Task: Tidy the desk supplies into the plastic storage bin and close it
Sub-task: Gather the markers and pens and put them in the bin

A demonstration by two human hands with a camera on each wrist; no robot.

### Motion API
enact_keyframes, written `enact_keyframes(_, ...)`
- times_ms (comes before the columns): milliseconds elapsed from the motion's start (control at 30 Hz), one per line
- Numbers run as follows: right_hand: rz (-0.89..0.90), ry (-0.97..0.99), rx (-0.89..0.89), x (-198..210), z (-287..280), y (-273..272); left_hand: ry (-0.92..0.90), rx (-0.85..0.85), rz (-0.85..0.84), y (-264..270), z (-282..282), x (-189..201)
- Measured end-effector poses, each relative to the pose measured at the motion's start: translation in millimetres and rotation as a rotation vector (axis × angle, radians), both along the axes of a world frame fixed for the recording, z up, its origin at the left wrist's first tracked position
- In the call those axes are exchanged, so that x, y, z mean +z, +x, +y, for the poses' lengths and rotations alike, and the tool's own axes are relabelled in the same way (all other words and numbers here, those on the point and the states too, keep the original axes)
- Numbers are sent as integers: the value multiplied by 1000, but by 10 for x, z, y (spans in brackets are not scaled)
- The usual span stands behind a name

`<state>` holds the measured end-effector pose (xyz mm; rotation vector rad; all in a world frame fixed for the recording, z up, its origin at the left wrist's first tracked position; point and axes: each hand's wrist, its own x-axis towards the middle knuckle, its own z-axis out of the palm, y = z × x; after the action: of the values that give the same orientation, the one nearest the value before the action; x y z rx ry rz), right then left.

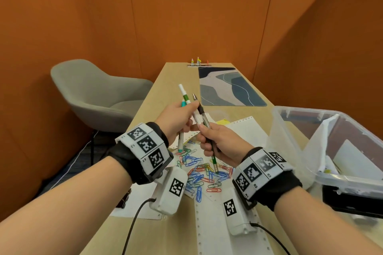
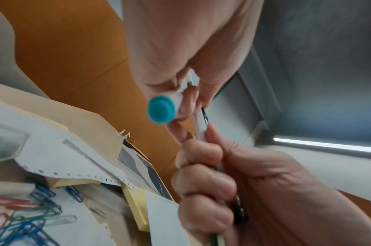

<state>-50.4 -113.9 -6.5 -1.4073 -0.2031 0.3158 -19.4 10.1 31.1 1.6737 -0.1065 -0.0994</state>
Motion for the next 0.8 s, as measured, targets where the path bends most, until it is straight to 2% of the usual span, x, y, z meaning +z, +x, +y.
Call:
enact_keyframes(200, 45, 11, 85, 36, 4, -27, -106, 172, -107, 107, 88, 192)
enact_keyframes(267, 47, 0, 87, 51, 14, -27, -174, 147, -126, 110, 109, 228)
enact_keyframes(433, 28, 48, 66, 116, 56, -1, -65, 67, -162, 37, 48, 87)
enact_keyframes(567, 55, 121, 109, 141, 49, 0, -136, 8, -186, -11, -7, 64)
enact_keyframes(667, 74, 114, 125, 147, 32, -16, -109, -28, -261, -12, -2, 103)
enact_keyframes(800, 111, 112, 137, 180, 23, -3, -90, -81, -198, 0, 13, 91)
